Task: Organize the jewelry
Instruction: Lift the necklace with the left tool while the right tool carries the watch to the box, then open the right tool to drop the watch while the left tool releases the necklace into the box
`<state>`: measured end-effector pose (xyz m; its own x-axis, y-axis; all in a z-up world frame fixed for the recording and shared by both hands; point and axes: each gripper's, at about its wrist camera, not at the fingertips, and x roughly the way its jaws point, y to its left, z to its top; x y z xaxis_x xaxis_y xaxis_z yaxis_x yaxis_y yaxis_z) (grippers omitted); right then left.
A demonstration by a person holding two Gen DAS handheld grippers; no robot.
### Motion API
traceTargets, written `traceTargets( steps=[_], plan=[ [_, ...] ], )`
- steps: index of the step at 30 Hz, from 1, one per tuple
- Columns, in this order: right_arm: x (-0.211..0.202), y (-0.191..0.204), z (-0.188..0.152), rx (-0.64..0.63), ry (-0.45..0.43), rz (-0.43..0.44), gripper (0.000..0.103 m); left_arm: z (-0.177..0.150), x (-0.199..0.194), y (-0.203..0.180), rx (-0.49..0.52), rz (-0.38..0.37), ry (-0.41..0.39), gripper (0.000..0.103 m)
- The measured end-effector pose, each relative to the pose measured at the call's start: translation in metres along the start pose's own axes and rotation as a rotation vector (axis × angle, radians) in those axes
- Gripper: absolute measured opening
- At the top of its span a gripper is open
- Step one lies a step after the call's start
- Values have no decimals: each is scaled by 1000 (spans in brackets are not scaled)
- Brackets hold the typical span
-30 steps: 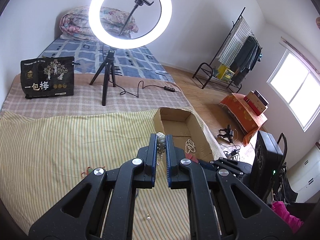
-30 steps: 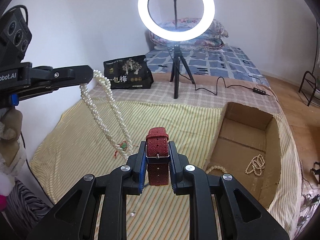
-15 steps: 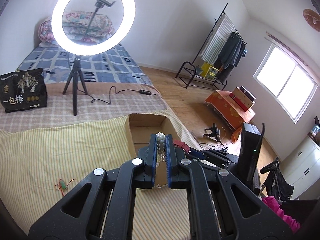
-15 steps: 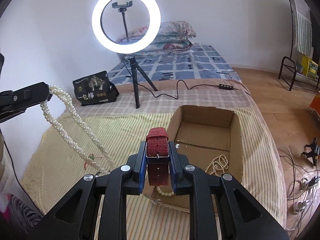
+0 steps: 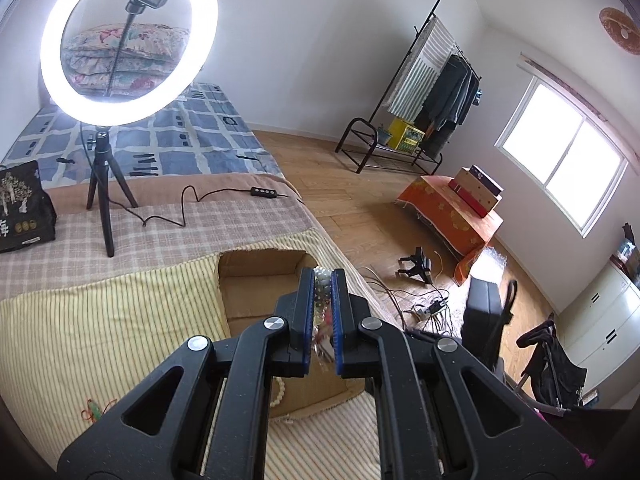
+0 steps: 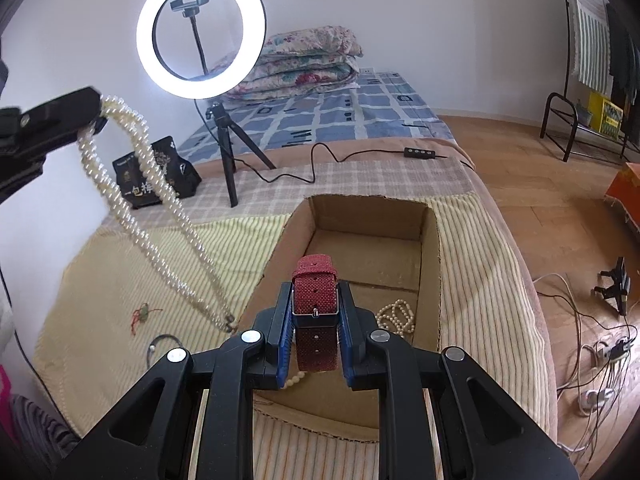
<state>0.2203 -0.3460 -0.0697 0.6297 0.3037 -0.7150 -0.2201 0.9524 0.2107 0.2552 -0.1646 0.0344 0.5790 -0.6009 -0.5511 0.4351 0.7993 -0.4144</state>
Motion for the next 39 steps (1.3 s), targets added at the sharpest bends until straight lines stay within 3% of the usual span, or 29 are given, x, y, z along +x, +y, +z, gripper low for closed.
traceTargets(
  steps=[16, 27, 28, 30, 31, 32, 39],
  plan=[
    [9, -27, -23, 11, 102, 39, 18, 22, 105, 0, 44, 120, 95, 6],
    [19, -25, -33, -8, 145, 48, 19, 12, 129, 3, 51, 159, 132, 6],
    [18, -24, -33, -12, 145, 49, 20, 12, 129, 3, 54, 164, 132, 6],
    [16, -23, -34, -17, 140, 46, 34, 13, 128, 4, 57, 170, 134, 6],
    [16, -23, -33, -19, 136, 40, 47, 13, 127, 4, 59, 173, 134, 6],
    [14, -22, -33, -19, 128, 33, 55, 13, 126, 5, 59, 175, 133, 6],
    [10, -18, -32, -26, 119, 28, 55, 12, 110, 10, 54, 188, 118, 6]
  ],
)
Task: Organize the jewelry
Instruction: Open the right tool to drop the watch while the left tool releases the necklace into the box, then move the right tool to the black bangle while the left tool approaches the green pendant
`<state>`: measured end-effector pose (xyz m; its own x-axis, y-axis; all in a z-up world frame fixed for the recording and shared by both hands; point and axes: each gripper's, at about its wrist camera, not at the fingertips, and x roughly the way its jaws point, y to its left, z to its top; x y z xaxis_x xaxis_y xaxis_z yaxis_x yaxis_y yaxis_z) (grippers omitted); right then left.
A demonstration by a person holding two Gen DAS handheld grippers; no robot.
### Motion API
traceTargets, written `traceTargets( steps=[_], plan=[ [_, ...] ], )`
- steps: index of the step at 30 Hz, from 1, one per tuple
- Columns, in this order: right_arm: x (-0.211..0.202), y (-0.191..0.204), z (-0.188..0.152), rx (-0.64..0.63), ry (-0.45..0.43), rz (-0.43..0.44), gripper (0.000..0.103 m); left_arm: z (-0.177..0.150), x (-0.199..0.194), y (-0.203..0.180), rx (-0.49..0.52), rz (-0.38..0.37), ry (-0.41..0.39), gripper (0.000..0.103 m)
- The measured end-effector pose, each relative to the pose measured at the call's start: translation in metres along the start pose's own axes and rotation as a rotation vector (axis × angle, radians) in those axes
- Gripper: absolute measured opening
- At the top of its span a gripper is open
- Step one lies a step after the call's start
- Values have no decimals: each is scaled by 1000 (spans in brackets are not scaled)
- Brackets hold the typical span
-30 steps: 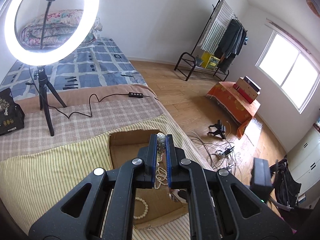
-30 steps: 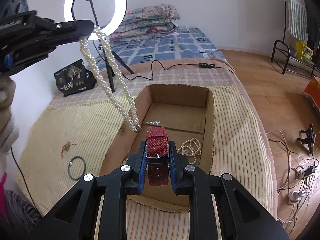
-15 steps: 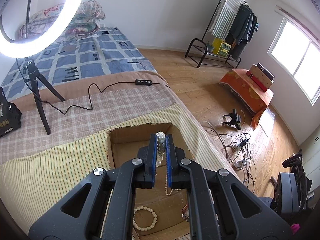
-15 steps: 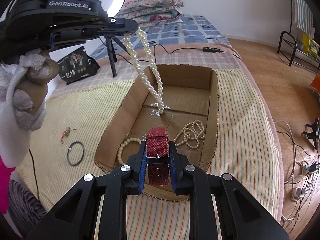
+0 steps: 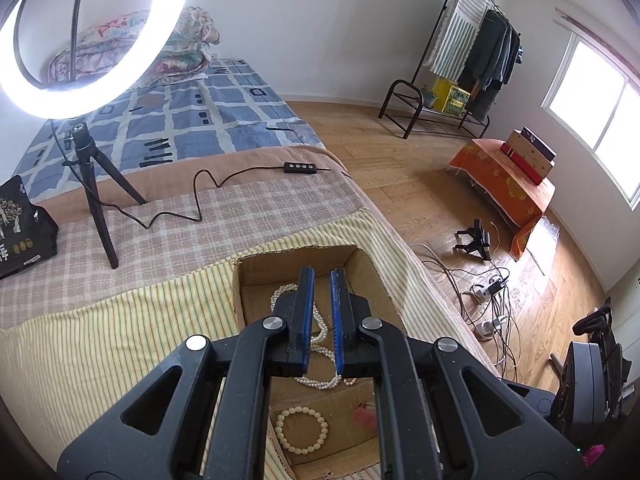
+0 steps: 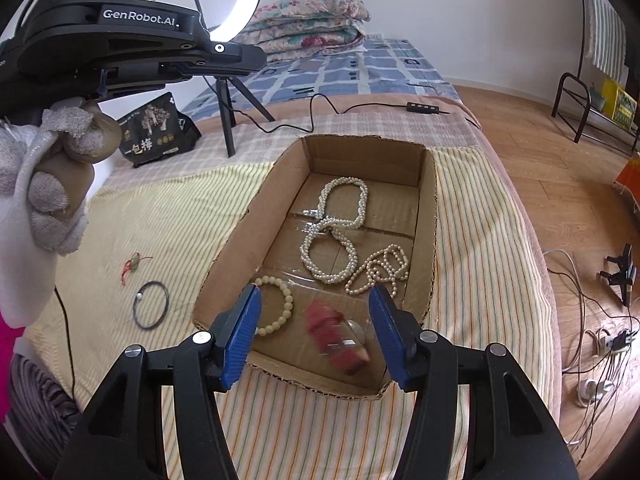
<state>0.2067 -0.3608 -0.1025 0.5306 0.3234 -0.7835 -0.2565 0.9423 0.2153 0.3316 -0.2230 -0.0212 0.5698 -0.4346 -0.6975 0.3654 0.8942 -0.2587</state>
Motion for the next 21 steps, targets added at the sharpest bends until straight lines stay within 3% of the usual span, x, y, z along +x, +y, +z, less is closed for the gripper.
traceTargets(
  steps=[12, 13, 15, 16, 21],
  plan=[
    [-22, 19, 2, -13, -51, -6, 55, -11, -49, 11, 24, 48, -40, 8],
    [-25, 22, 2, -15, -58, -5, 55, -12, -54, 13, 25, 53, -45, 11],
    [-29, 28, 3, -20, -69, -3, 55, -15, -67, 19, 20, 59, -59, 37],
    [-31, 32, 3, -23, -76, -2, 55, -16, -75, 22, 18, 63, -69, 41],
    [-39, 48, 3, -41, -97, 3, 55, -21, -103, 41, 10, 85, -83, 42]
  ],
)
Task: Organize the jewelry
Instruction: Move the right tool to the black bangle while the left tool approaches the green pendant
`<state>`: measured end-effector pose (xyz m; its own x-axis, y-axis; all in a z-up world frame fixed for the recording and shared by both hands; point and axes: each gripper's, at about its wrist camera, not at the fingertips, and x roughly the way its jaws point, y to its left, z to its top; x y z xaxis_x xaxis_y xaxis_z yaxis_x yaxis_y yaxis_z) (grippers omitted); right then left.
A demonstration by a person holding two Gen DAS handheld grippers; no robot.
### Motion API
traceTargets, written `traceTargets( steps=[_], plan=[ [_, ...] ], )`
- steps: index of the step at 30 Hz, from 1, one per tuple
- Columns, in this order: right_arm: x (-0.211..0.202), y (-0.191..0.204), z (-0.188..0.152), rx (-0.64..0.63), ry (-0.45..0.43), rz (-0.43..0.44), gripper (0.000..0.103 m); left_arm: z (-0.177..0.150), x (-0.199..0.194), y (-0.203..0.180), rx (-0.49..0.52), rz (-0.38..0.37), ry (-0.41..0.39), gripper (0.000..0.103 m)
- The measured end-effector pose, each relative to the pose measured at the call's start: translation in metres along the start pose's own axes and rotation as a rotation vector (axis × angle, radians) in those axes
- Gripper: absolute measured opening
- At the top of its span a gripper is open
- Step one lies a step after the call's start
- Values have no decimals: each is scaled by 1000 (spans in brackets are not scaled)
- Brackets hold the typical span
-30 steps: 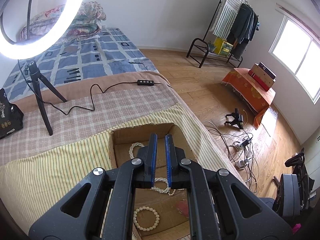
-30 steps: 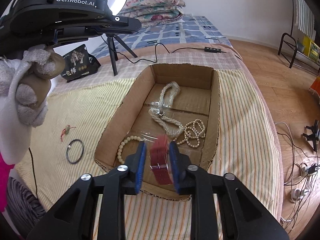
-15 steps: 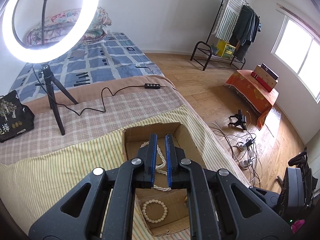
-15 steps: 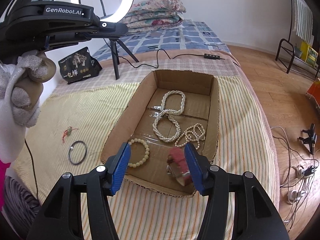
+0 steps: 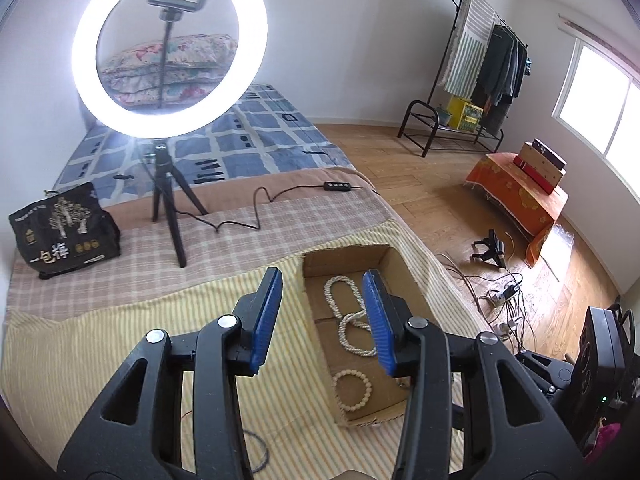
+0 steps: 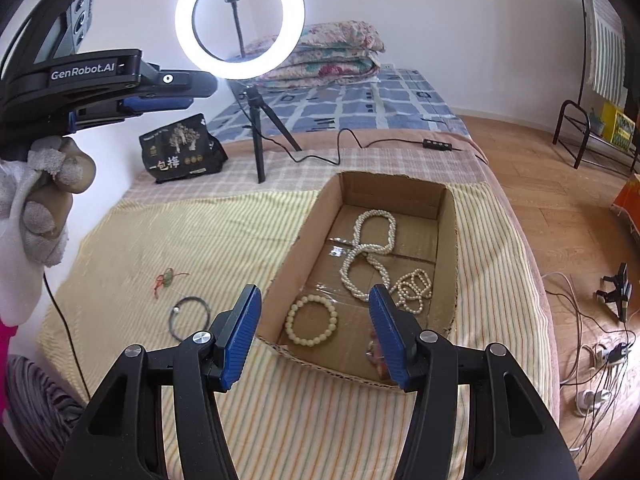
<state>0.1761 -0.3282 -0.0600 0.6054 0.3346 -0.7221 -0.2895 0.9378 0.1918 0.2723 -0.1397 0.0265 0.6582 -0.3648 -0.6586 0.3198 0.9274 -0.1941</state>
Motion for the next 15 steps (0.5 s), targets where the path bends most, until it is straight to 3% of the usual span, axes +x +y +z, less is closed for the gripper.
traceTargets(
  steps=[8, 11, 15],
  plan=[
    [-5, 33, -1, -45, -45, 21, 56, -23, -47, 43, -15, 62, -30, 42],
    [-1, 48, -2, -72, -43, 29, 63, -39, -61, 64, -33, 82, -26, 42],
    [5, 67, -3, -101, -38, 52, 63, -62, -74, 91, -51, 125, -14, 42]
  ],
)
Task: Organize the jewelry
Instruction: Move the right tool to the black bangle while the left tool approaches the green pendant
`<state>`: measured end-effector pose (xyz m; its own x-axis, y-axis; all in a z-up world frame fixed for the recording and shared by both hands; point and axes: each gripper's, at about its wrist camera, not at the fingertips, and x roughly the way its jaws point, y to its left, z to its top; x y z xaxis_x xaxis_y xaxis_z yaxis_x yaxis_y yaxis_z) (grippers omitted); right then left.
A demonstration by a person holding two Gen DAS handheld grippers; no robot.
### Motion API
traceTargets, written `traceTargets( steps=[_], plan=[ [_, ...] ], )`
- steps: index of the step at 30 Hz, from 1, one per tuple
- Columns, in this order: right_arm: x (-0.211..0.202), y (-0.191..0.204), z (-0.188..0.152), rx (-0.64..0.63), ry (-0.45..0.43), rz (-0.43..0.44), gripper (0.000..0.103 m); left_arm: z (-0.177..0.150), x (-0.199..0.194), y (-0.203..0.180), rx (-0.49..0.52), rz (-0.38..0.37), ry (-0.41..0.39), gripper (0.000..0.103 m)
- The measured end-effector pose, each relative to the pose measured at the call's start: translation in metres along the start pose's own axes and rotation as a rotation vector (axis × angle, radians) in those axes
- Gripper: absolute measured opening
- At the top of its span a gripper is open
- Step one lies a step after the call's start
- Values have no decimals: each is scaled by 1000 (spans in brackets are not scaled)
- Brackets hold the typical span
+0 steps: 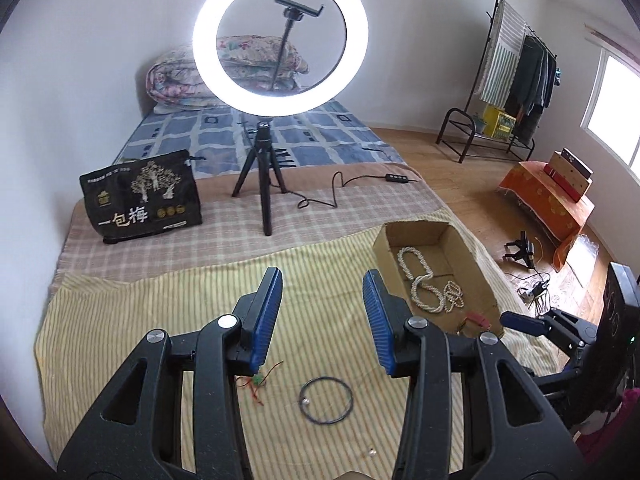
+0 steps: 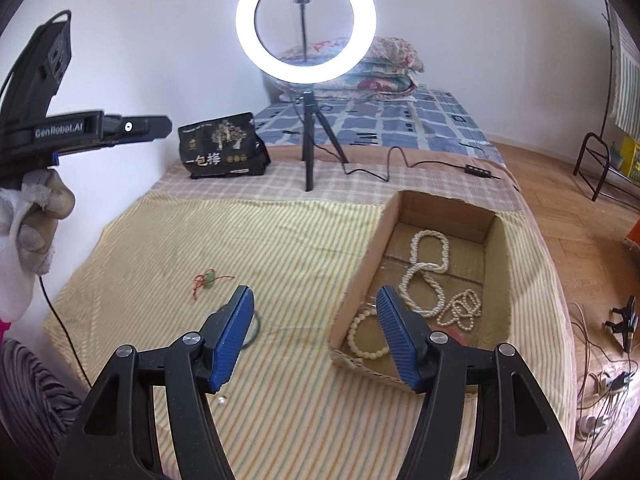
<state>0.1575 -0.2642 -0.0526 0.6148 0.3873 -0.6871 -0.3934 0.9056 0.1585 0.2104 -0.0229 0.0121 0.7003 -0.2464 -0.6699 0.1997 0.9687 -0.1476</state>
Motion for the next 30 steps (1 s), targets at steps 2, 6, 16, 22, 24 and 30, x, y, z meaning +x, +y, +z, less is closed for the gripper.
traceTargets(
  steps=[2, 6, 16, 22, 24, 30],
  plan=[
    [6, 9, 0, -11, 11, 14, 63, -9, -2, 15, -25, 16, 11, 42],
    [21, 26, -2, -28, 52, 33, 63, -26, 2, 46, -80, 41, 47, 42],
    [80, 52, -13, 53, 253, 138, 65, -64, 40, 85, -143, 49, 187, 42],
    [106, 56, -25, 133, 328, 181, 64, -76, 61, 90, -154, 38, 248, 42],
    [116, 55, -28, 162, 355, 172, 64, -78, 69, 93, -166, 33, 265, 42],
    [139, 48, -38, 220, 420, 124, 43, -85, 95, 101, -205, 23, 330, 42]
  ],
)
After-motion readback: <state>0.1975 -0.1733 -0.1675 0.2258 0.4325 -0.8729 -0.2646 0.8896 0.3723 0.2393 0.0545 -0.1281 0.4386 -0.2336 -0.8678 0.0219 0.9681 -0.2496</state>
